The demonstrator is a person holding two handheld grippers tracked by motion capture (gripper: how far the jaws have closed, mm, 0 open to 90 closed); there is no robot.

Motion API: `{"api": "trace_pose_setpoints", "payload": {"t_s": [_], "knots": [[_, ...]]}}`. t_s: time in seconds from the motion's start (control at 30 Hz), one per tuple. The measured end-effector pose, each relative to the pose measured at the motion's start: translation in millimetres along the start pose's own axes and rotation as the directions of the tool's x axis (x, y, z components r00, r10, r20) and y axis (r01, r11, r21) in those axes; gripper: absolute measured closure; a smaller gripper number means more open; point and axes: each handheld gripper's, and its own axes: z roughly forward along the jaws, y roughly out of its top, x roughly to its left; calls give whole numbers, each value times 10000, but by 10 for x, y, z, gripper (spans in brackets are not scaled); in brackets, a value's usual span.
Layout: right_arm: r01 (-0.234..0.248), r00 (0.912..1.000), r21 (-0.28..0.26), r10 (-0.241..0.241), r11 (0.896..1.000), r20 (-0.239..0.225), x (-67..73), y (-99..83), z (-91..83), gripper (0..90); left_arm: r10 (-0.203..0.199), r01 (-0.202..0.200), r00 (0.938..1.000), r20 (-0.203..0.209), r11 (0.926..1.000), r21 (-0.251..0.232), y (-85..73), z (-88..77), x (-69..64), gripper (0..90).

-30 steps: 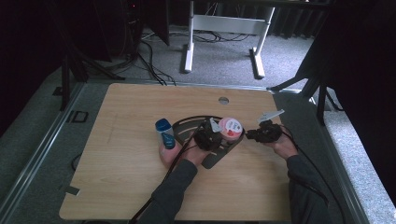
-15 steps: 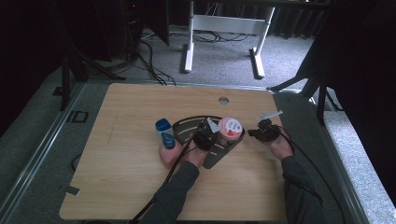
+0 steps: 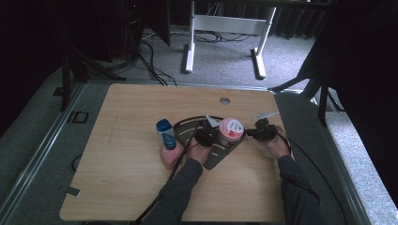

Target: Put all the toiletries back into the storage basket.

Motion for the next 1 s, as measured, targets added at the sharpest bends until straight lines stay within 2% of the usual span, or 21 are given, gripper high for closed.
{"api": "trace_pose_setpoints", "payload": {"t_s": [0.17, 0.5, 0.57, 0.6, 0.73, 0.87, 0.9, 0.97, 1.0], "knots": [[22, 9996, -121, -26, 9999, -286, -21, -37, -3, 900, -102, 104, 9998, 195, 9999, -79, 9, 22, 2, 900], [85, 9991, -121, -90, 9999, -424, -35, -52, -17, 900, -56, 57, 9997, 246, 10000, -54, 4, 27, -1, 895], [29, 9989, -158, -36, 9999, -477, -39, -58, -19, 900, -21, 21, 9998, 207, 10000, -24, -6, 26, 3, 842], [15, 9985, -165, -24, 9999, -555, -42, -73, -25, 899, -61, 60, 9993, 378, 10000, 32, -31, 16, 26, 820], [69, 9989, -103, -74, 9999, -472, -31, -96, -37, 870, 5, -5, 9988, 489, 10000, 11, -62, -19, 26, 771], [-176, 9989, -225, 166, 9996, -442, -11, -163, -107, 809, 115, -107, 9968, 791, 9999, -107, -92, -94, 1, 715], [-178, 9988, -198, 169, 9996, -453, 1, -182, -118, 795, 214, -197, 9950, 974, 9996, -184, -104, -130, -22, 704], [-172, 9992, -178, 165, 9997, -373, 33, -224, -138, 766, 325, -309, 9938, 1059, 9994, -167, -107, -151, -34, 681], [-187, 9990, -205, 178, 9996, -398, 48, -248, -148, 754, 568, -549, 9901, 1281, 9983, -182, -115, -192, -62, 678]]}}
